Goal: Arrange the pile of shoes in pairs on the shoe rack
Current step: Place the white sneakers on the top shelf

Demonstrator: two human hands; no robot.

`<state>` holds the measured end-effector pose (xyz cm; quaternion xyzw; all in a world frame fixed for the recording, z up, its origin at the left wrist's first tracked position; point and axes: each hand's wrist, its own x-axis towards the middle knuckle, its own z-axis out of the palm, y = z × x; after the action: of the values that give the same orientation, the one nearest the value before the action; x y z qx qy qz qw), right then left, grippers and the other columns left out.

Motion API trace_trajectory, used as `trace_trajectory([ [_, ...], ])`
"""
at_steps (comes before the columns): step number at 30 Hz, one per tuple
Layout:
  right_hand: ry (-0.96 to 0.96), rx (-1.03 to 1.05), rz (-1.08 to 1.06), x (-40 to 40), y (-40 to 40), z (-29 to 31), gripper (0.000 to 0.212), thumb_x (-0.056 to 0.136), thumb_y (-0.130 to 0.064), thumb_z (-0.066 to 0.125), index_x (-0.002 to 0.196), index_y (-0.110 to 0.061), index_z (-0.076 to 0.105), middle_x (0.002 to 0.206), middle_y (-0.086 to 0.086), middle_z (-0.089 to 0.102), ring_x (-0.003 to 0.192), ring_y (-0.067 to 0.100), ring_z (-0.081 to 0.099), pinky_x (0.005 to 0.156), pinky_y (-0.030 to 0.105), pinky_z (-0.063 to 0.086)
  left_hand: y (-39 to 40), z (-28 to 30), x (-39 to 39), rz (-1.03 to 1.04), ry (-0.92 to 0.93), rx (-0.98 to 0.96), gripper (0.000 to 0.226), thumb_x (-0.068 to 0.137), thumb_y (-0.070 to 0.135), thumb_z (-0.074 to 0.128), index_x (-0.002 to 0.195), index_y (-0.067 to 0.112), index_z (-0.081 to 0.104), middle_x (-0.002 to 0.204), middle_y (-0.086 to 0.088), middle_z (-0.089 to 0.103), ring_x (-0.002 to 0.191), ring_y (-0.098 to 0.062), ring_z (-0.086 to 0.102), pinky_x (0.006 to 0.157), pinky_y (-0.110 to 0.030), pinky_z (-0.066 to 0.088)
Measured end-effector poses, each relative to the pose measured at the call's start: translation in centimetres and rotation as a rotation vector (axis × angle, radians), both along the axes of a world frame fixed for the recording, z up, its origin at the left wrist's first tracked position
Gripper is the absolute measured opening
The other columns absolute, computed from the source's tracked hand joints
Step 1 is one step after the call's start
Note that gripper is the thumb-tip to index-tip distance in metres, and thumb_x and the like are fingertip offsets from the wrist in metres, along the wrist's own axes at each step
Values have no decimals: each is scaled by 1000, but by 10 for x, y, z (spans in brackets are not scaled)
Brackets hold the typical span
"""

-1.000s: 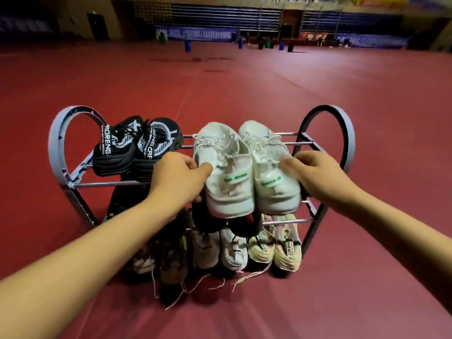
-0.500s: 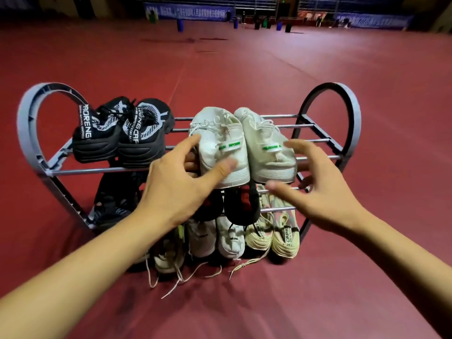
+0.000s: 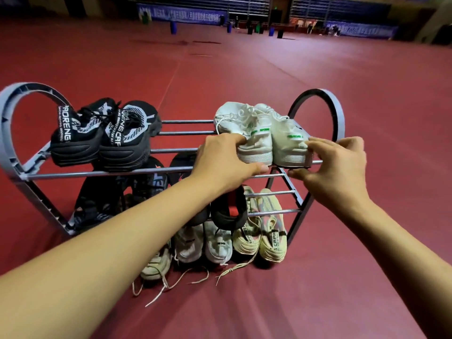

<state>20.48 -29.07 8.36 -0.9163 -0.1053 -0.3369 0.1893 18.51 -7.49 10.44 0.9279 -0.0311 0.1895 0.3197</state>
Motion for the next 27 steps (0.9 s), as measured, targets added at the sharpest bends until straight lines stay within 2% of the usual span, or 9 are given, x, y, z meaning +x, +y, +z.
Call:
trace_trajectory([
  [2,23,-15,-32,5,-11,2,48,61,-39,91,105,-25,76,109,-10,75,91,29,41,78,43,43,-8,3,9,-18,7,9,71,64,60,84,124,25,70,120,-2,72,118,-26,60,94,-32,47],
  [6,62,-63,-67,11,-21,6,38,63,-37,89,93,-22,73,93,-10,72,85,25,37,65,35,37,-21,7,28,-23,58,-50,66,59,56,88,117,26,74,113,-4,73,112,-25,60,90,-29,47],
  [11,30,-128,-62,9,-28,10,42,68,-48,82,99,-20,74,101,-4,75,83,26,40,71,37,45,-23,-6,30,4,74,-256,62,57,44,93,113,26,76,107,4,74,102,-16,64,86,-24,47],
  [15,66,-176,-101,11,-36,19,23,82,-43,77,91,-22,76,97,-1,76,84,31,47,67,37,46,-36,-10,25,79,16,-470,51,56,41,93,103,30,76,99,9,73,96,-15,65,81,-26,49],
  [18,110,-176,-164,15,-38,21,10,84,-32,75,85,-22,74,90,4,73,84,33,47,61,34,38,-52,-8,21,85,21,-433,48,64,39,90,108,28,74,103,7,74,97,-17,65,78,-23,44],
  [21,93,-137,-161,10,-35,16,4,84,-23,73,84,-19,72,90,6,72,79,32,43,60,34,36,-52,-9,16,23,46,-257,47,74,42,83,116,28,68,114,2,72,107,-23,63,79,-23,40],
  [24,51,-128,-123,4,-31,17,7,83,-22,77,87,-17,74,90,9,73,78,36,48,59,35,39,-38,-5,16,9,53,-152,48,75,44,81,118,29,66,115,-4,71,109,-28,61,82,-29,46],
  [27,21,-101,-133,3,-24,15,4,80,-14,76,81,-15,72,84,9,71,73,33,43,56,33,33,-39,0,18,18,68,-115,48,73,41,81,117,28,67,114,-7,70,107,-30,62,84,-32,51],
])
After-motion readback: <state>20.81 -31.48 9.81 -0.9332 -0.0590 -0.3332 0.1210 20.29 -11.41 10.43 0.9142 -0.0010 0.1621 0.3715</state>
